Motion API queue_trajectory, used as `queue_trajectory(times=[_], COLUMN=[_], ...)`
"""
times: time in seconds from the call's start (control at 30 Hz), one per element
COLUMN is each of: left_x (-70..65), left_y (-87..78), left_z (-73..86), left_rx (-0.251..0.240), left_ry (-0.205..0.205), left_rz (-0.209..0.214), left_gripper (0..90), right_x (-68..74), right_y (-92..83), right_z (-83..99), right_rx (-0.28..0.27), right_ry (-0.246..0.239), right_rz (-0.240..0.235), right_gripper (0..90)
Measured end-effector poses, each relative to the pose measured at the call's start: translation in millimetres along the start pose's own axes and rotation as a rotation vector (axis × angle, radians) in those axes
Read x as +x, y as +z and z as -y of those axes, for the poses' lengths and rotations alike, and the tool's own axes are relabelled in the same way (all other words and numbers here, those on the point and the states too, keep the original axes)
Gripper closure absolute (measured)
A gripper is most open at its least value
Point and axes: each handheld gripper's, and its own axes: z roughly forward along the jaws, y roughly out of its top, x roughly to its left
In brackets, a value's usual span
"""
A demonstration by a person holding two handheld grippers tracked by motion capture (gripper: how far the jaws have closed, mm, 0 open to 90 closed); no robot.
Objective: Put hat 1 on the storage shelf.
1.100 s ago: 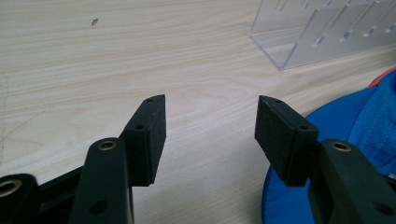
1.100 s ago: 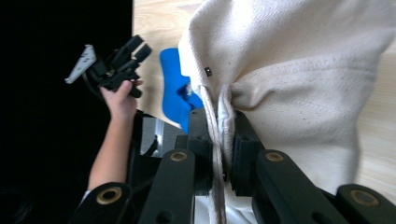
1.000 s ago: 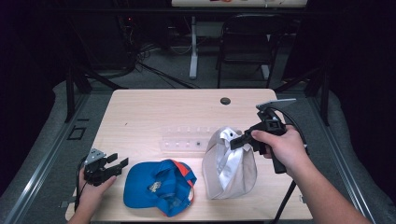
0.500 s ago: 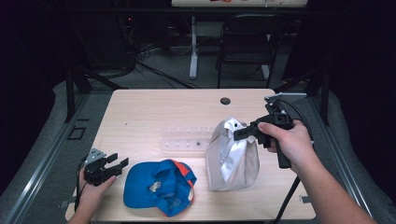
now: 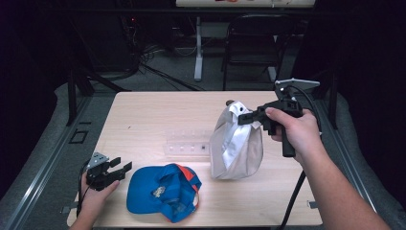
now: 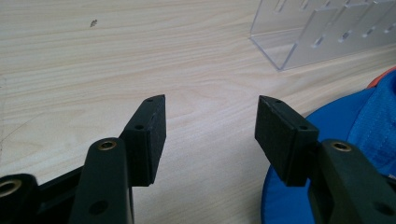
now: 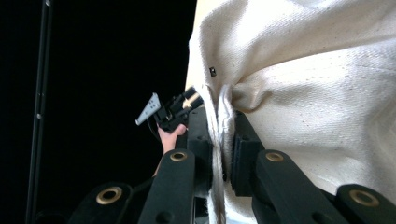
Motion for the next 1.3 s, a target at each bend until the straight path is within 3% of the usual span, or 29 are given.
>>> queue_trajectory(times=[0.4, 0.93, 1.3], left_x=[0.8, 0.9, 1.0], left_y=[0.1, 1.0, 1.5], left_z=[-0.3, -1.0, -1.2], left_rx=[0.000, 0.006, 0.008], left_ry=[-0.002, -0.001, 0.004], left_rz=[0.003, 0.008, 0.009], left_gripper=[43.9, 43.9, 43.9], right_x=[13.7, 27.0, 35.3], right_y=[3.7, 11.7, 27.9], right_z=[-21.6, -46.5, -59.6], right_rx=[-0.049, -0.075, -0.084], right_ry=[0.009, 0.012, 0.018], right_rz=[-0.011, -0.018, -0.013], right_gripper=[81.7, 81.7, 81.7])
